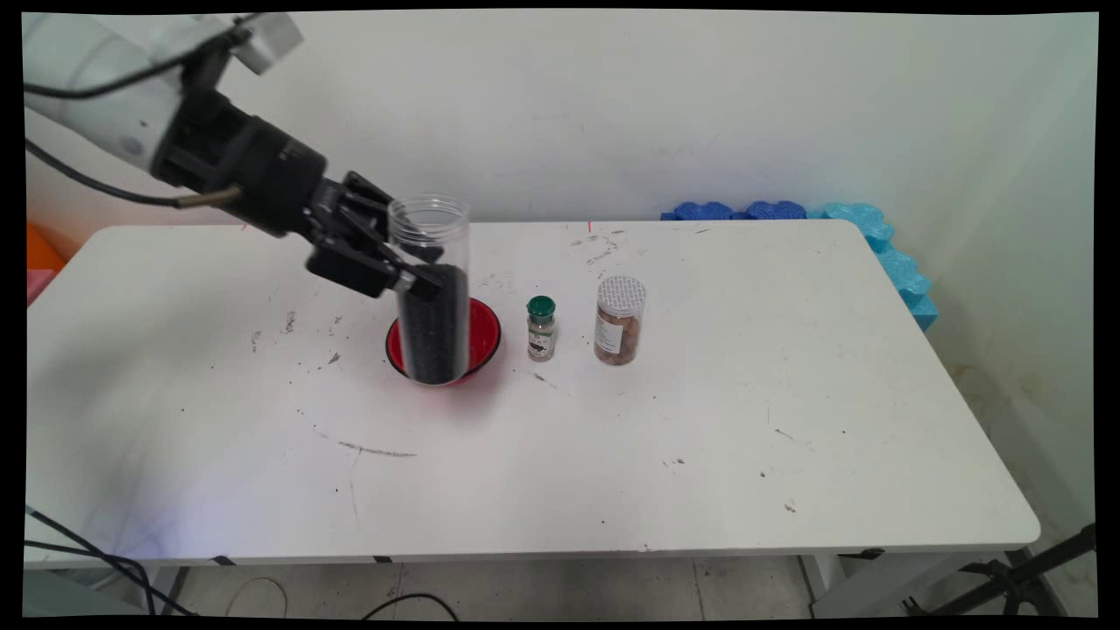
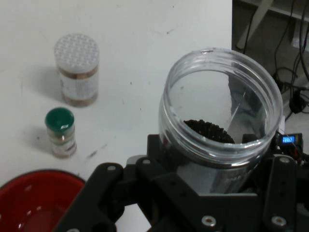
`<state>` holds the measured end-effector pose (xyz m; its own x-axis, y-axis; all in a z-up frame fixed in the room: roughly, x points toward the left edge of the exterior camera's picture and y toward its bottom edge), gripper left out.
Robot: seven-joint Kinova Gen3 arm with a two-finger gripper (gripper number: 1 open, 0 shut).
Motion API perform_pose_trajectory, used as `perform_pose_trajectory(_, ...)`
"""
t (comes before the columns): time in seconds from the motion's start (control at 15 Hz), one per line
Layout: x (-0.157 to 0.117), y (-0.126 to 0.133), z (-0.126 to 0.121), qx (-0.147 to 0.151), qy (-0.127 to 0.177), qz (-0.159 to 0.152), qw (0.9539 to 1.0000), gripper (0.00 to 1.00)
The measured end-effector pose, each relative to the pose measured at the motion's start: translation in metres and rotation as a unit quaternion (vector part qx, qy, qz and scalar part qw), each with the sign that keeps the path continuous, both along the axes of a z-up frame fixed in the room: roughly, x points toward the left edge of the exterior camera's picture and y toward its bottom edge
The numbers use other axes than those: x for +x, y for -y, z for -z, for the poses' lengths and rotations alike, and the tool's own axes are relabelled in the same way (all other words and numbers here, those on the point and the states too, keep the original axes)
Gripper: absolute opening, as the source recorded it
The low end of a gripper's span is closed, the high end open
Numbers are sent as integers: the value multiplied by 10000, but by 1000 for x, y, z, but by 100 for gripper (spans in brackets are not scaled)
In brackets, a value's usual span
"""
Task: Pour the black seasoning powder in the red bowl
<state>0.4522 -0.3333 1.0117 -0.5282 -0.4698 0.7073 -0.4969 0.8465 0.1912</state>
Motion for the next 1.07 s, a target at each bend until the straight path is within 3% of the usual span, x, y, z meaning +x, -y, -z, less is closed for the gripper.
perform_pose_trajectory(0.73,25,5,-17,447,189,-131,9987,0)
perform_pose_trajectory(0.93,29,10,-12,803,268,-321,9959,0)
perform_pose_trajectory(1.07,32,13,-7,1149,350,-569,9911,0)
